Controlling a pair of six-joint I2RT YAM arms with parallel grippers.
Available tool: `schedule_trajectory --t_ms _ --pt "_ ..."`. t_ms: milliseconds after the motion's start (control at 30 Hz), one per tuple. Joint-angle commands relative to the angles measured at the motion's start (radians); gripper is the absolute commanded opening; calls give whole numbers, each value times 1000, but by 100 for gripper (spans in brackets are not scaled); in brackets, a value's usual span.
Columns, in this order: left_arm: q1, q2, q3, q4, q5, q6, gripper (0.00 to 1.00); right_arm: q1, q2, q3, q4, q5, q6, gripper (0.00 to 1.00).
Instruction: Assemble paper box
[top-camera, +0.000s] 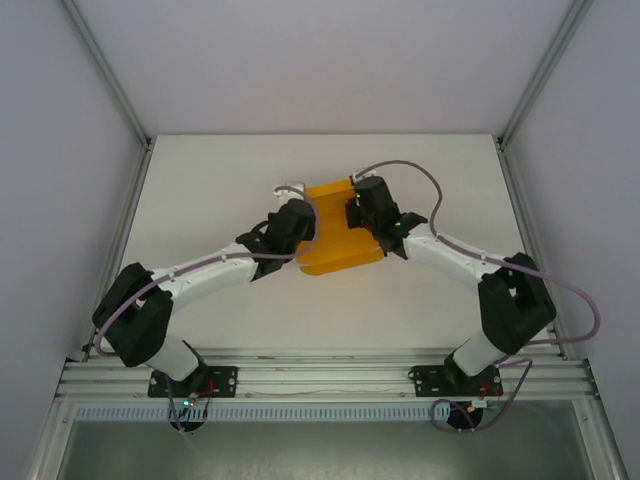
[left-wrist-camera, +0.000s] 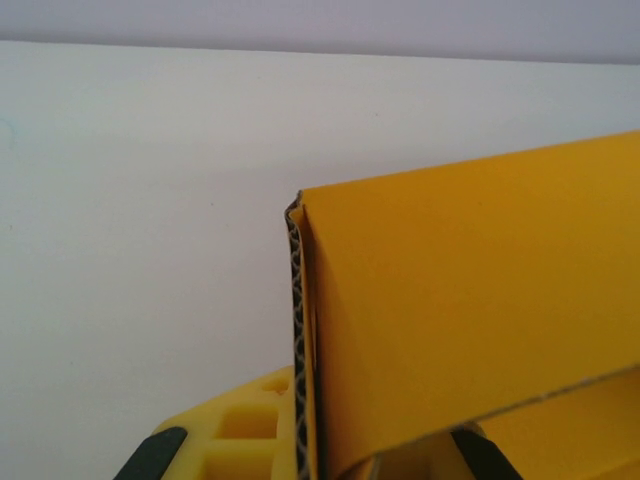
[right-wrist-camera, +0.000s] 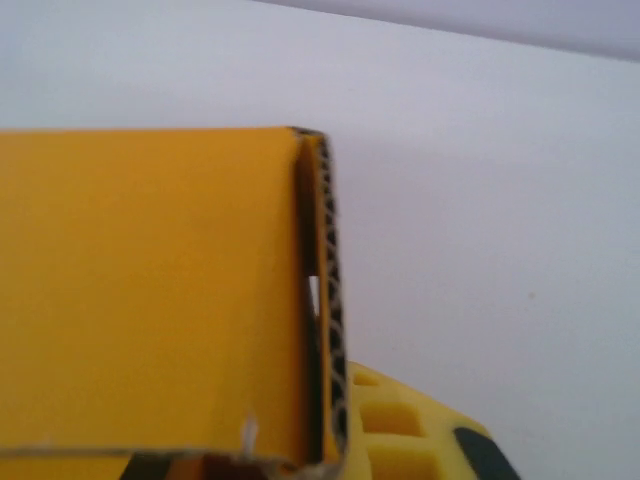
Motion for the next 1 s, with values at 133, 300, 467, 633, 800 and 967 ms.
schedule_trajectory --t_ms 133,300,467,633,800,967 --pt "-15 32 72 -99 -115 -76 0 -11 147 162 -247 540 228 0" --pt "-15 51 84 -126 -147 -106 0 -14 192 200 -306 655 301 0" --pt "-15 57 92 -139 -151 -117 0 -13 198 198 -254 628 238 0" --pt "-15 48 87 -121 -135 -122 0 -17 181 162 -163 585 207 0" --pt "-14 49 85 -110 -115 -103 0 -19 104 63 21 279 73 7" --pt "-14 48 82 -110 -112 -101 0 -47 -13 -40 138 -3 71 41"
